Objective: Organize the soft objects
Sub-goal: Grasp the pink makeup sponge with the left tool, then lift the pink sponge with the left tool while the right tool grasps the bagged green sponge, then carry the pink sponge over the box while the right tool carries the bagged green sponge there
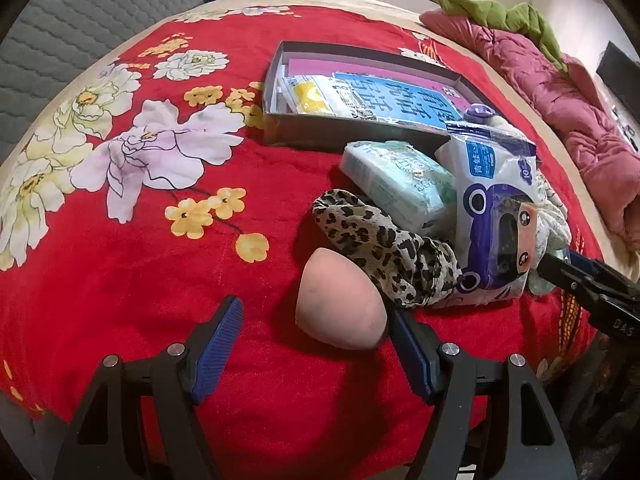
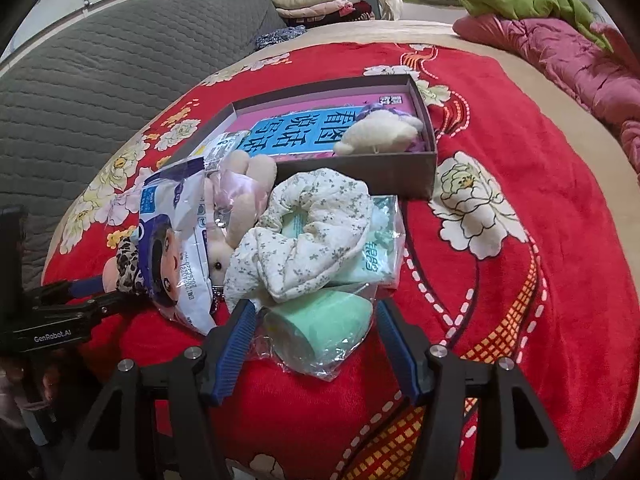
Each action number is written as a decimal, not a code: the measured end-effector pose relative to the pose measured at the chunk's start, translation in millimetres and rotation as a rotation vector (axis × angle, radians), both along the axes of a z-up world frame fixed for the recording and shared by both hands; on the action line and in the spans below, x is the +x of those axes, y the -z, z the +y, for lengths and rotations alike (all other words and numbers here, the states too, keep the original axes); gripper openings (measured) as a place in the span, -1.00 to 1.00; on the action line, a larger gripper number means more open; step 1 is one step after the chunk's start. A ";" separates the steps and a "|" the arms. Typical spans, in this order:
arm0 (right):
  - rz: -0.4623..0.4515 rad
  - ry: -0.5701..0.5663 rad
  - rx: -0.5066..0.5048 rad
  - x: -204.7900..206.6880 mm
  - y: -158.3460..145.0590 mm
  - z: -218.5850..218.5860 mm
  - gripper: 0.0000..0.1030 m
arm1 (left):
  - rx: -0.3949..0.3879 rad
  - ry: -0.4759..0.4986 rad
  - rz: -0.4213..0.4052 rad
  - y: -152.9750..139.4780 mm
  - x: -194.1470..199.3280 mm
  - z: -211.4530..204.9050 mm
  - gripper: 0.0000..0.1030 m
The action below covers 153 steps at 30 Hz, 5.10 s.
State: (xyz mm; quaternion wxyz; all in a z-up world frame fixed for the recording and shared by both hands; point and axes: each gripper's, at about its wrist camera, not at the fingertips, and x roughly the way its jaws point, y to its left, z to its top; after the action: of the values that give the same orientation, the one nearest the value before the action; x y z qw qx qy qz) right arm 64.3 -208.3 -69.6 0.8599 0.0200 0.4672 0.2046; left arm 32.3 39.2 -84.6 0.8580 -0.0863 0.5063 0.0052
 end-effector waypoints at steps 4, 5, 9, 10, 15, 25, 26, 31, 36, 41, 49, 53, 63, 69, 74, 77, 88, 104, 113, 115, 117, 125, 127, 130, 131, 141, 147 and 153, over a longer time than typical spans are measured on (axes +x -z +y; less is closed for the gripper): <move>0.012 -0.005 0.025 3.1 3.9 -2.3 0.18 | -0.013 -0.002 -0.007 -0.4 -0.2 1.2 0.44; 0.009 -0.005 0.030 3.2 3.9 -2.9 0.16 | -0.014 -0.002 -0.010 -0.7 -0.4 1.3 0.41; 0.005 -0.009 0.036 2.4 3.3 -3.5 0.09 | -0.028 -0.002 -0.017 -1.7 -1.1 2.0 0.35; 0.002 -0.010 0.035 2.1 3.0 -3.2 0.08 | -0.030 -0.001 -0.019 -2.2 -1.4 2.1 0.34; -0.009 -0.011 0.038 -0.4 0.4 -5.3 0.06 | -0.043 0.002 -0.022 -4.1 -3.2 2.3 0.25; -0.021 0.037 0.046 -4.3 -9.5 -20.0 0.06 | -0.070 -0.010 -0.035 -11.1 -9.3 7.9 0.11; -0.023 0.043 0.048 -4.2 -10.4 -21.5 0.06 | -0.072 -0.010 -0.034 -11.0 -9.1 7.9 0.09; -0.025 0.047 0.053 -4.5 -12.0 -24.5 0.06 | -0.119 -0.005 -0.021 -5.2 -6.8 9.7 0.09; -0.029 0.047 0.052 -5.4 -12.4 -25.5 0.06 | -0.127 0.003 -0.027 -3.4 -5.6 8.1 0.03; -0.022 0.050 0.057 -4.5 -11.5 -25.6 0.06 | -0.149 0.024 -0.049 -6.6 -4.6 6.0 -0.14; -0.028 0.052 0.060 -4.5 -12.3 -26.4 0.06 | -0.156 0.019 -0.087 -18.9 -8.2 8.9 -0.15; -0.041 0.050 0.068 -5.5 -16.1 -26.1 0.06 | -0.144 0.014 -0.119 -29.6 -12.2 8.6 -0.15; -0.093 0.037 0.086 -9.9 -28.3 -25.0 0.06 | -0.140 -0.014 -0.189 -47.9 -18.8 14.4 -0.15; -0.128 0.042 0.064 -11.6 -34.0 -25.7 0.06 | -0.131 -0.030 -0.211 -52.2 -21.2 17.5 -0.15; -0.139 0.073 0.051 -10.7 -36.2 -32.2 0.06 | -0.123 -0.028 -0.223 -55.1 -21.5 17.5 -0.15; -0.157 0.097 0.042 -11.1 -39.7 -36.7 0.06 | -0.125 -0.023 -0.228 -55.9 -21.9 16.7 -0.15; -0.224 0.144 0.032 -12.9 -50.7 -47.0 0.06 | -0.120 -0.023 -0.257 -61.5 -24.0 14.4 -0.15; -0.292 0.147 0.016 -13.8 -61.2 -44.3 0.06 | -0.118 -0.024 -0.317 -73.0 -9.8 13.1 -0.15; -0.330 0.123 0.027 -11.1 -74.3 -31.9 0.06 | -0.150 -0.047 -0.324 -75.4 13.9 13.7 -0.15; -0.337 0.127 0.024 -9.5 -75.8 -30.0 0.06 | -0.152 -0.047 -0.324 -75.8 19.1 12.1 -0.15; -0.339 0.125 0.024 -7.2 -76.7 -29.0 0.06 | -0.141 -0.047 -0.321 -75.9 24.1 9.8 -0.15; -0.340 0.129 0.018 1.4 -77.1 -23.7 0.06 | -0.123 -0.034 -0.286 -72.9 45.7 -0.3 -0.15; -0.343 0.125 0.015 2.8 -77.6 -21.1 0.06 | -0.122 -0.034 -0.284 -72.0 49.8 -1.4 -0.15; -0.346 0.122 0.012 5.0 -78.4 -18.8 0.06 | -0.128 -0.036 -0.287 -71.9 54.6 -1.6 -0.15; -0.348 0.123 0.011 5.6 -78.7 -18.2 0.06 | -0.127 -0.037 -0.289 -71.9 56.2 -1.2 -0.15; -0.357 0.133 -0.002 16.3 -81.2 -13.0 0.06 | -0.130 -0.051 -0.298 -66.0 78.7 7.3 -0.15; -0.366 0.138 -0.007 28.8 -81.7 -9.0 0.06 | -0.127 -0.060 -0.291 -58.7 98.1 11.9 -0.15; -0.370 0.135 -0.007 43.0 -84.2 -0.9 0.06 | -0.137 -0.052 -0.268 -47.3 114.9 12.3 -0.15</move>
State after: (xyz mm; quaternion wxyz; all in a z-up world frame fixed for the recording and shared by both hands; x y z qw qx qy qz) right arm 107.3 -209.3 14.6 0.9429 0.0102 0.2997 0.1449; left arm 147.2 51.6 -37.3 0.9097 -0.1576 0.3838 -0.0188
